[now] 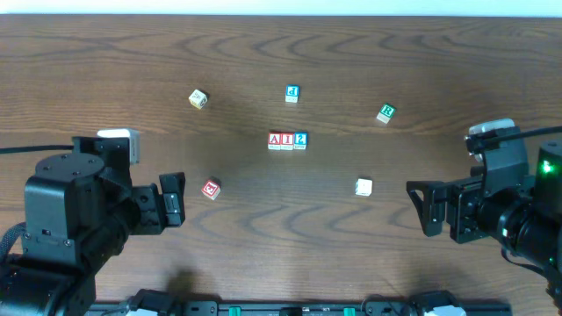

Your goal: Spell out Ai2

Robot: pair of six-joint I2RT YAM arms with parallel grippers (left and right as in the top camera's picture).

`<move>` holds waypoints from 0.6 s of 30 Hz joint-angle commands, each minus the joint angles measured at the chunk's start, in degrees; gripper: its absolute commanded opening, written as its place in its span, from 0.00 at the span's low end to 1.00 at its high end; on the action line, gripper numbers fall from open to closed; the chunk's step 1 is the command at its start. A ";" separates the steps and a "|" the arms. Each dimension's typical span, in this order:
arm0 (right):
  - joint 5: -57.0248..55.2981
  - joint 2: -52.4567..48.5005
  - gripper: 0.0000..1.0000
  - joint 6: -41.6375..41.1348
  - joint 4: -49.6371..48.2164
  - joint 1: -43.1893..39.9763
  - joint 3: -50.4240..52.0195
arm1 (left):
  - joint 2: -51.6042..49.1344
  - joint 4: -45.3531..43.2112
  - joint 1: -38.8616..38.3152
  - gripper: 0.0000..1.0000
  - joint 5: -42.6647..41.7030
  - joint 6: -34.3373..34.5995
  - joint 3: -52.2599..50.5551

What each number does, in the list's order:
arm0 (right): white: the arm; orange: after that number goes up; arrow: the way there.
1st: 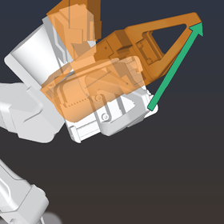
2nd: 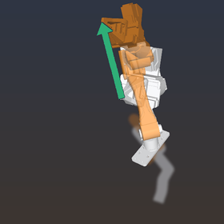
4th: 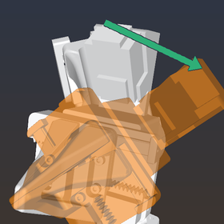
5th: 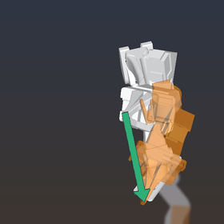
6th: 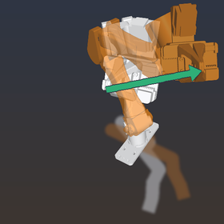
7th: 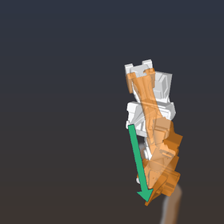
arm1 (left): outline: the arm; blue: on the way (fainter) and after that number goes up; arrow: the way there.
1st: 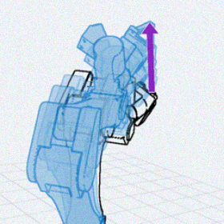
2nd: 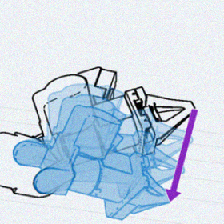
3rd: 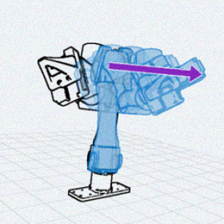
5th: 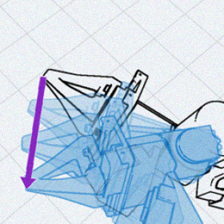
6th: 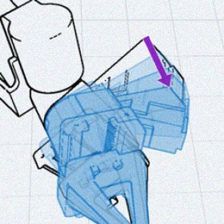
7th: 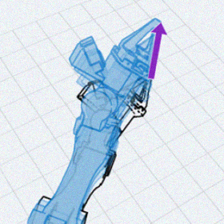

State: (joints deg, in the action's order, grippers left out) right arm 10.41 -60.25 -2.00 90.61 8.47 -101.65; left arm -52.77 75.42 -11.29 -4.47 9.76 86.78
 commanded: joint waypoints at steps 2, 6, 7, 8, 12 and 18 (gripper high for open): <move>-0.57 -0.02 0.99 0.57 0.13 -0.15 0.31 | -0.07 0.92 0.02 0.95 0.20 0.74 -0.04; -0.57 -0.02 0.99 0.57 0.13 -0.15 0.31 | 0.48 0.98 0.02 0.95 0.50 0.42 -0.04; -0.57 -0.02 0.99 0.57 0.13 -0.15 0.31 | 0.90 1.09 0.13 0.95 1.92 -0.94 -0.04; -0.57 -0.02 0.99 0.57 0.13 -0.15 0.31 | 1.44 1.07 0.37 0.95 3.76 -2.05 -0.04; -0.57 -0.02 0.99 0.57 0.13 -0.15 0.31 | 7.34 -0.87 1.86 0.95 7.54 -2.32 -1.36; -0.57 -0.02 0.99 0.57 0.13 -0.15 0.31 | 19.80 -16.72 6.93 0.95 9.09 -7.06 -19.12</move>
State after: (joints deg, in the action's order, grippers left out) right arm 10.39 -60.25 -2.00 90.67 8.47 -101.49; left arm -36.29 62.00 -6.24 2.83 5.72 75.16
